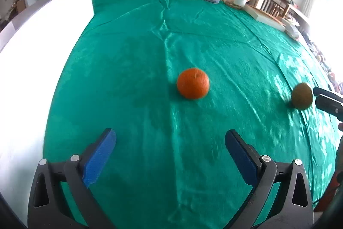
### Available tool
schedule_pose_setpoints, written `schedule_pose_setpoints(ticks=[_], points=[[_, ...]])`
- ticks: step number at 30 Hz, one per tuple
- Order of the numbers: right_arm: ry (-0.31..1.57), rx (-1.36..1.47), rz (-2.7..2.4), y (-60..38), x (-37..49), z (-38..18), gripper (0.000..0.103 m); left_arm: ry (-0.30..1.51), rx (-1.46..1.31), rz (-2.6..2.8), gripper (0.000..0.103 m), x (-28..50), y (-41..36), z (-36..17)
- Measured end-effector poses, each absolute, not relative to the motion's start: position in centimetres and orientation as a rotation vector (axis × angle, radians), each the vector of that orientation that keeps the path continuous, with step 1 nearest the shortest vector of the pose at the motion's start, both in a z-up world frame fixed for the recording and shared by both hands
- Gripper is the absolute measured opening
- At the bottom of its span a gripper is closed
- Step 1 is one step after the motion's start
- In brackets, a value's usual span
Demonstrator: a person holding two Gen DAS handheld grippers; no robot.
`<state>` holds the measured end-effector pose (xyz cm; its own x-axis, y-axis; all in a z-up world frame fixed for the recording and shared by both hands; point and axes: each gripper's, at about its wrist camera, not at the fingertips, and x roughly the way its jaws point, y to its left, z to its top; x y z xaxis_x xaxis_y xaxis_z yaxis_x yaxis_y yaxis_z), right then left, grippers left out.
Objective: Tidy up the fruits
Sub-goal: 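Lower the brown round fruit onto the table and open the right tool, then grasp the orange with the left tool while the right tool grasps the brown fruit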
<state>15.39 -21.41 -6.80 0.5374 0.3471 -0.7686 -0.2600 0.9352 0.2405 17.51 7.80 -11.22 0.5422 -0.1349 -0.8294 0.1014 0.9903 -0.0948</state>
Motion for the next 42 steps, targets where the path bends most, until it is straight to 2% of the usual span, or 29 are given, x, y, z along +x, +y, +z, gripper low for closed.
schedule_pose_setpoints(ticks=[6, 7, 8, 10, 14, 18, 22, 25, 29, 30, 31, 32, 33, 34, 35, 39, 42], points=[[1.025, -0.050, 0.216, -19.9, 11.7, -9.2, 0.094, 0.975, -0.075, -0.137, 0.101, 13.7, 8.1, -10.3], [1.005, -0.061, 0.200, -20.0, 11.4, -9.2, 0.096, 0.965, -0.078, -0.142, 0.101, 13.6, 7.8, -10.1], [0.995, -0.059, 0.179, -20.0, 11.0, -9.4, 0.103, 0.956, -0.071, -0.151, 0.101, 13.6, 7.4, -9.8], [0.947, -0.059, 0.160, -20.3, 10.2, -9.6, 0.103, 0.960, -0.024, -0.166, 0.102, 14.4, 6.3, -9.6], [0.981, -0.053, 0.171, -20.6, 10.4, -9.4, 0.103, 0.977, 0.078, -0.129, 0.101, 17.2, 5.2, -9.9], [0.971, 0.143, 0.245, -23.5, 12.4, -8.2, 0.103, 0.991, 0.005, -0.203, 0.100, 20.0, 5.5, -9.7], [0.941, 0.111, 0.318, -23.5, 14.8, -7.1, 0.103, 0.990, -0.016, -0.217, 0.100, 21.8, 5.6, -9.8], [0.955, 0.100, 0.363, -22.9, 16.5, -7.2, 0.100, 0.997, -0.034, -0.218, 0.100, 22.5, 6.0, -10.1], [0.978, 0.110, 0.376, -22.3, 18.9, -7.8, 0.087, 0.985, -0.028, -0.214, 0.099, 22.8, 5.9, -10.1], [0.992, 0.111, 0.376, -22.2, 19.3, -8.0, 0.079, 0.980, -0.016, -0.215, 0.094, 22.8, 5.6, -10.0], [1.011, 0.106, 0.365, -22.1, 19.7, -8.3, 0.075, 0.980, -0.004, -0.214, 0.088, 22.9, 5.4, -10.1], [1.026, 0.106, 0.357, -22.0, 19.9, -8.4, 0.065, 0.986, 0.010, -0.217, 0.072, 23.0, 5.1, -10.3], [1.024, 0.111, 0.348, -22.2, 19.9, -8.4, 0.049, 0.996, 0.019, -0.222, 0.052, 23.1, 4.8, -10.5], [1.034, 0.129, 0.360, -22.4, 19.9, -8.5, 0.049, 0.985, 0.038, -0.213, 0.048, 23.1, 4.5, -10.6], [1.043, 0.144, 0.365, -22.6, 19.9, -8.4, 0.049, 0.978, 0.048, -0.216, 0.032, 23.0, 4.4, -10.5], [1.063, 0.152, 0.384, -22.6, 18.9, -7.5, 0.049, 0.984, -0.083, -0.253, 0.031, 21.9, 5.6, -9.3], [1.041, 0.187, 0.456, -21.4, 18.1, -5.1, 0.049, 0.936, -0.217, -0.304, 0.031, 18.8, 7.5, -5.2]])
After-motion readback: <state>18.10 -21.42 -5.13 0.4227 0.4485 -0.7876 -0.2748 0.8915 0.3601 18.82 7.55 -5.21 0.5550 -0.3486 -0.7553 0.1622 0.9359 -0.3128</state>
